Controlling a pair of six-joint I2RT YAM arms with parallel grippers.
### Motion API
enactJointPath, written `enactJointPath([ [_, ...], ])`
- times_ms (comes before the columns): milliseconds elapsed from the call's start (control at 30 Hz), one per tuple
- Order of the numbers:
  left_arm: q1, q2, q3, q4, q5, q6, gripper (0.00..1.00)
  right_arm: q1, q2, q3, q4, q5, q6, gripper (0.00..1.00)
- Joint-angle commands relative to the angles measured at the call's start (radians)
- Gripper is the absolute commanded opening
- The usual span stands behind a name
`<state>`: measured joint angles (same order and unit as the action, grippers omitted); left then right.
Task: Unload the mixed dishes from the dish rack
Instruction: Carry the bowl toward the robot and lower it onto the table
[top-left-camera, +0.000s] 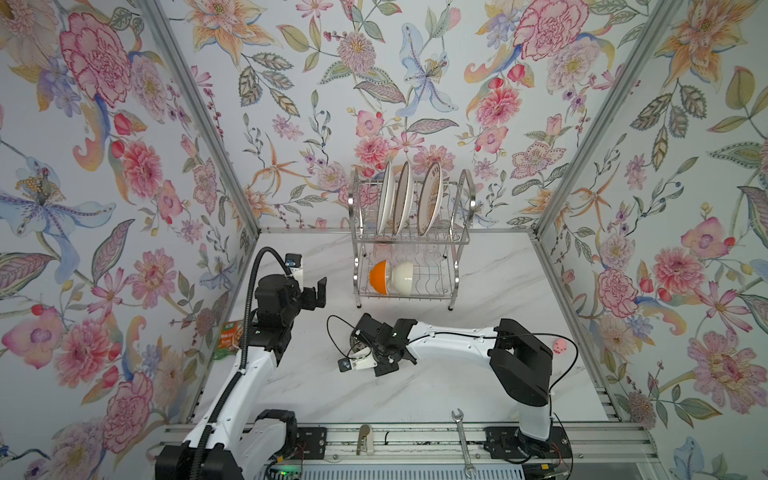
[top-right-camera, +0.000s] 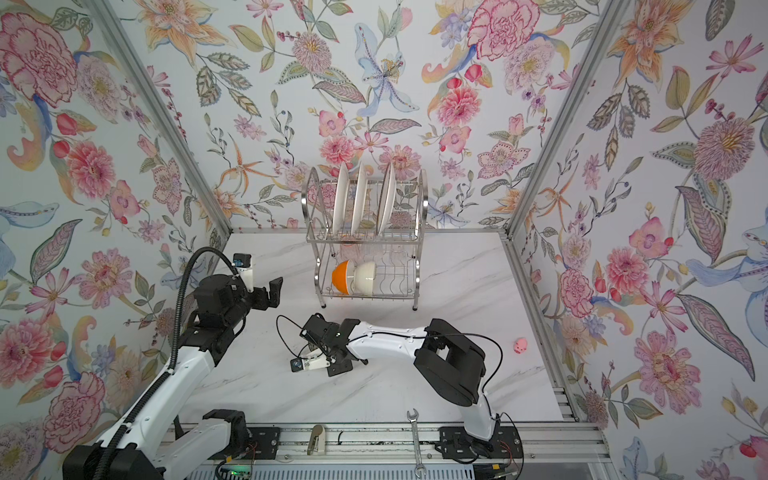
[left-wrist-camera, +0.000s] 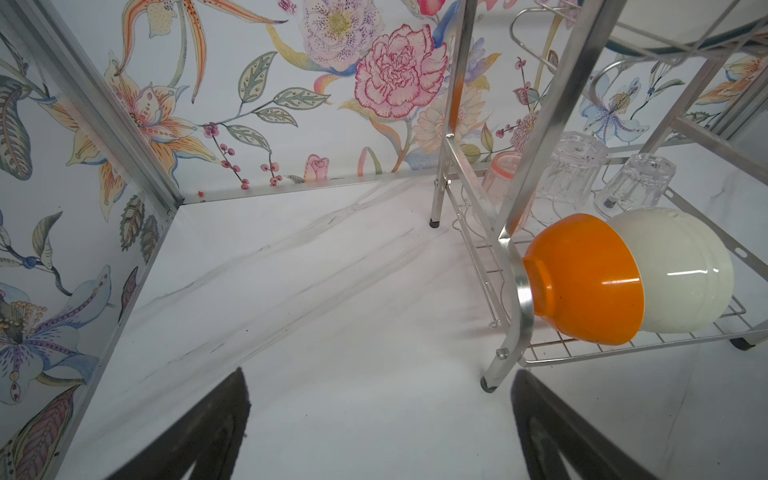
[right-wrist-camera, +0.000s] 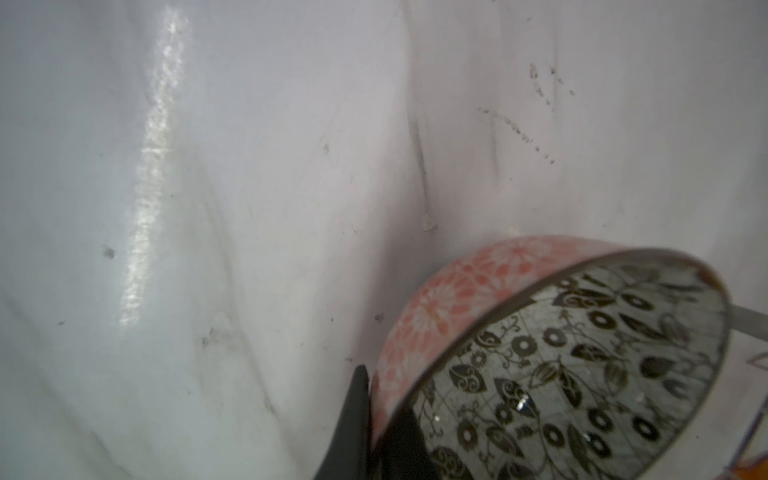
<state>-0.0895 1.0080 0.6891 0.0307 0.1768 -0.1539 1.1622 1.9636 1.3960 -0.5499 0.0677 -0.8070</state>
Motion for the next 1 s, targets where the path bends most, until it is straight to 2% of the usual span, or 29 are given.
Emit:
enactJointPath([
  [0,0.012,-0.002,-0.026,0.044,0.016,0.004,0.99,0.010,0.020,0.043,-0.010,0.038,-0.028,0.00],
  [67,0.012,-0.005,-0.031,0.049,0.021,0.006,0.99,0.015,0.029,0.046,-0.010,0.051,-0.040,0.00],
  [167,0.011,-0.003,-0.031,0.045,0.026,0.008,0.99,0.021,0.037,0.048,-0.010,0.065,-0.047,0.08],
  [300,0.012,-0.007,-0.033,0.043,0.042,0.008,0.99,0.027,0.030,0.038,-0.009,0.072,-0.047,0.25],
  [567,0.013,-0.013,-0.033,0.051,0.065,0.005,1.00,0.025,-0.024,0.012,0.025,0.041,-0.018,0.41],
  [800,0.012,-0.023,-0.008,0.045,0.088,0.016,0.99,0.007,-0.114,-0.024,0.089,0.000,0.046,0.48],
  [967,0.011,-0.040,0.025,0.043,0.105,0.026,0.99,-0.016,-0.222,-0.096,0.218,-0.052,0.126,0.56],
])
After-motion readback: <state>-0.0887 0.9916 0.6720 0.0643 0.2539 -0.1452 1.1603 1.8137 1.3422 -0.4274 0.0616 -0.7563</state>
